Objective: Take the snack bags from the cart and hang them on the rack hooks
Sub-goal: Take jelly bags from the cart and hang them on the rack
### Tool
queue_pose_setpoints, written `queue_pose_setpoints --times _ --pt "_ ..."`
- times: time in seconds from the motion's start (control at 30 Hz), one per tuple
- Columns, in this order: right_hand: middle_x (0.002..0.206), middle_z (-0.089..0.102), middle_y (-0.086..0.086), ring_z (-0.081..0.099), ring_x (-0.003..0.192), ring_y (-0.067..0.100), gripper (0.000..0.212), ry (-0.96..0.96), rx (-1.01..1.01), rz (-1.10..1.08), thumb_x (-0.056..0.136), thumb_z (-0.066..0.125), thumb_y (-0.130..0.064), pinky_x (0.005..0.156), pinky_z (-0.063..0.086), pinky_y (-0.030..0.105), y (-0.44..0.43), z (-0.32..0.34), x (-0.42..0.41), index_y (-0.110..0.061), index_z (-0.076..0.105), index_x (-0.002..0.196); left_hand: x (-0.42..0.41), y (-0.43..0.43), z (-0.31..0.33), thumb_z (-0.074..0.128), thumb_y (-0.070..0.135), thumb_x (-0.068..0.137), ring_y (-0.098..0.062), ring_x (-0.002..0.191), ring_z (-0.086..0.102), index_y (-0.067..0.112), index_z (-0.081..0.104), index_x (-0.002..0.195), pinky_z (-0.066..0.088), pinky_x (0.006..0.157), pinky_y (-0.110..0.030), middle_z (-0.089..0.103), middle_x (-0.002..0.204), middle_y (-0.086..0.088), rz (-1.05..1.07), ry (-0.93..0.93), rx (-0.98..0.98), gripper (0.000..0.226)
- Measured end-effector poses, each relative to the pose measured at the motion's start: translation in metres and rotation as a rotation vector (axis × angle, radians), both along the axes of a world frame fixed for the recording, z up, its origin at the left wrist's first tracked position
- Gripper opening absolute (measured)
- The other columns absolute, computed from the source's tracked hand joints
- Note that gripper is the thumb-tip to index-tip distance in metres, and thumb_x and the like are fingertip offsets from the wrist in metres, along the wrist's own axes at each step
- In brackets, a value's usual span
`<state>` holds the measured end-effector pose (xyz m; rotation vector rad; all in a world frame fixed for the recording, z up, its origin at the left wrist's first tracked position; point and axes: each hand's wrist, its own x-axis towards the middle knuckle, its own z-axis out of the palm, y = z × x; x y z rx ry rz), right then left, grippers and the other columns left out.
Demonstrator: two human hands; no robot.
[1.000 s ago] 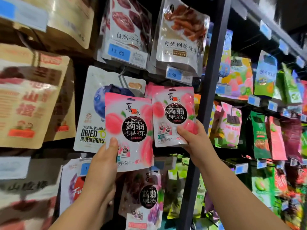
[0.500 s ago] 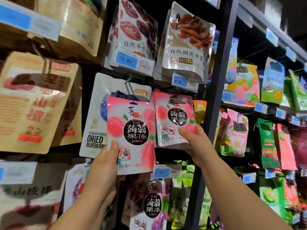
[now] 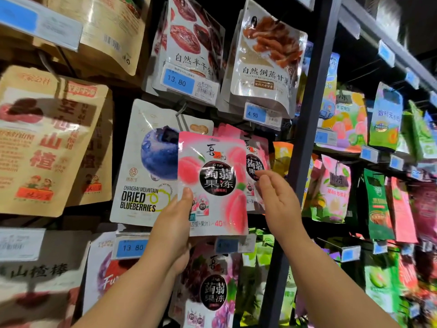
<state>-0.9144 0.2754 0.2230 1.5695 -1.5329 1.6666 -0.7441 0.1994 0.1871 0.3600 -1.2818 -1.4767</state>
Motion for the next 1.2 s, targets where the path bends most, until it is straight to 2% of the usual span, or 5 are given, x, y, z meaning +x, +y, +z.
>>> queue_pose_setpoints --times 0.23,0.33,0.63,0.77,1.2 --pt "0.13 0.06 -0.009 0.057 0.122 0.016 0.072 -0.353 0.303 0.439 0.067 0.058 -0.083 0.104 0.044 0.048 0.0 0.012 0.004 -0.046 0.048 0.128 -0.015 0.017 0.012 0.042 0.034 0.1 -0.013 0.071 0.072 0.017 0.062 0.095 0.059 0.066 -0.032 0.076 0.085 -0.004 -0.151 0.15 0.044 0.027" --pt "0.139 0.055 -0.005 0.055 0.127 0.021 0.077 -0.384 0.254 0.532 0.074 0.074 -0.059 0.107 0.043 0.051 -0.001 0.009 -0.002 -0.048 0.035 0.139 -0.022 0.023 0.019 0.039 0.03 0.102 -0.009 0.062 0.071 0.013 0.063 0.096 0.056 0.051 -0.024 0.074 0.069 0.003 -0.169 0.146 0.025 0.03" --pt "0.136 0.057 -0.006 0.067 0.109 0.024 0.038 -0.527 0.044 0.551 0.098 0.054 -0.015 0.092 0.054 0.051 0.002 0.021 -0.009 -0.05 0.057 0.113 -0.051 0.015 0.043 0.048 0.06 0.088 -0.027 0.103 0.066 0.025 0.061 0.11 0.055 0.086 -0.048 0.067 0.117 -0.009 -0.147 -0.032 -0.007 0.044" --pt "0.132 0.061 -0.002 0.069 0.105 0.021 0.035 -0.608 0.025 0.57 0.099 0.052 -0.012 0.086 0.058 0.042 0.002 0.025 -0.015 -0.044 0.058 0.113 -0.053 0.011 0.05 0.045 0.042 0.098 -0.023 0.086 0.062 0.02 0.053 0.118 0.054 0.049 -0.027 0.052 0.125 -0.008 -0.047 -0.201 -0.175 0.031" --pt "0.116 0.07 -0.001 0.073 0.088 0.021 0.04 -0.63 0.14 0.523 0.099 0.053 -0.017 0.062 0.059 0.031 -0.008 0.034 -0.028 -0.037 0.053 0.134 -0.063 -0.018 0.075 0.047 0.041 0.096 -0.027 0.145 0.004 0.04 0.017 0.149 0.012 0.117 -0.048 0.002 0.159 0.001 0.517 -0.58 -0.784 0.061"
